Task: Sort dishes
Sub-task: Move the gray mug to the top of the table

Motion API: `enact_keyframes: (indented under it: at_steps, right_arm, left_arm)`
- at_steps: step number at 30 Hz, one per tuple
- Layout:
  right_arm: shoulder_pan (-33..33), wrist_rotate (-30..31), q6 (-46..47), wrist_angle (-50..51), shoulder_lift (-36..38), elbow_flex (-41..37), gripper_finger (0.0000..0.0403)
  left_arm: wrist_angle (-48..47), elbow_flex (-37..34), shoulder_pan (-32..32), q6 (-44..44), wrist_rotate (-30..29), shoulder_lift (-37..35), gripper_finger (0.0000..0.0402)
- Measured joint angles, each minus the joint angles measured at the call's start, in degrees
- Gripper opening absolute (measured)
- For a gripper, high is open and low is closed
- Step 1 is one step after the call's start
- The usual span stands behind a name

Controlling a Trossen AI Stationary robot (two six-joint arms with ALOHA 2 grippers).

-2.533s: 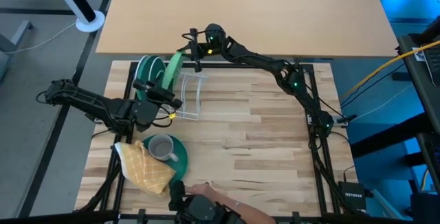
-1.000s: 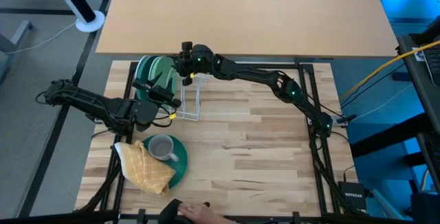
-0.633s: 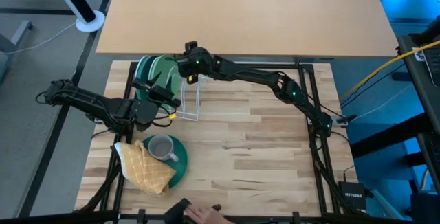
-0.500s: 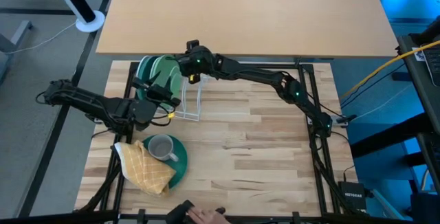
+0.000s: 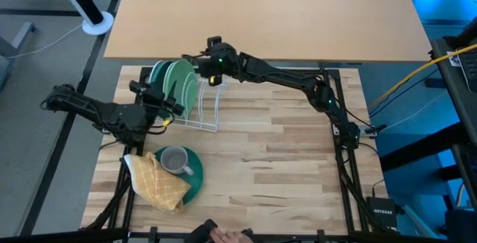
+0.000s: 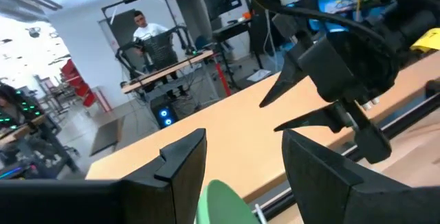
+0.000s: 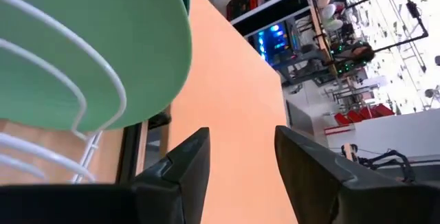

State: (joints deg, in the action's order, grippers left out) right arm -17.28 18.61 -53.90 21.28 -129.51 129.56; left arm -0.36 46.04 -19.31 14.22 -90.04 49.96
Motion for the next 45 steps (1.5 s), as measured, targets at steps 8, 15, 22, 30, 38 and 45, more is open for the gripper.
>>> enact_keyframes:
  at_steps: [8, 15, 22, 30, 38, 45]
  right_arm:
    - [0.8, -1.7, 8.9, 14.9, 5.6, 0.0, 0.0167]
    - [1.2, -16.6, 26.7, 25.1, 9.7, 0.0, 0.0167]
    - [1.6, -40.9, 38.9, 34.2, 9.3, 0.0, 0.0167]
    - [9.6, -46.8, 46.5, 38.6, 9.0, 0.0, 0.0167]
    - [23.0, -33.7, 52.9, 33.7, 6.0, 0.0, 0.0167]
    - [32.5, -10.4, 65.3, 20.5, 0.0, 0.0, 0.0167]
  left_arm:
    - [0.0, 0.0, -7.0, -0.9, 0.0, -3.3, 0.0182]
    - [-1.5, 0.0, -16.4, -8.2, 10.8, -5.4, 0.0182]
    - [-16.0, -0.1, -23.8, -25.5, 23.0, -5.4, 0.0182]
    - [-28.3, -0.1, -27.9, -42.6, 27.5, -5.4, 0.0182]
    - [-28.2, -0.1, -31.0, -42.6, 30.2, -5.4, 0.0182]
    - [-28.3, -0.1, -34.3, -43.8, 34.0, -5.4, 0.0182]
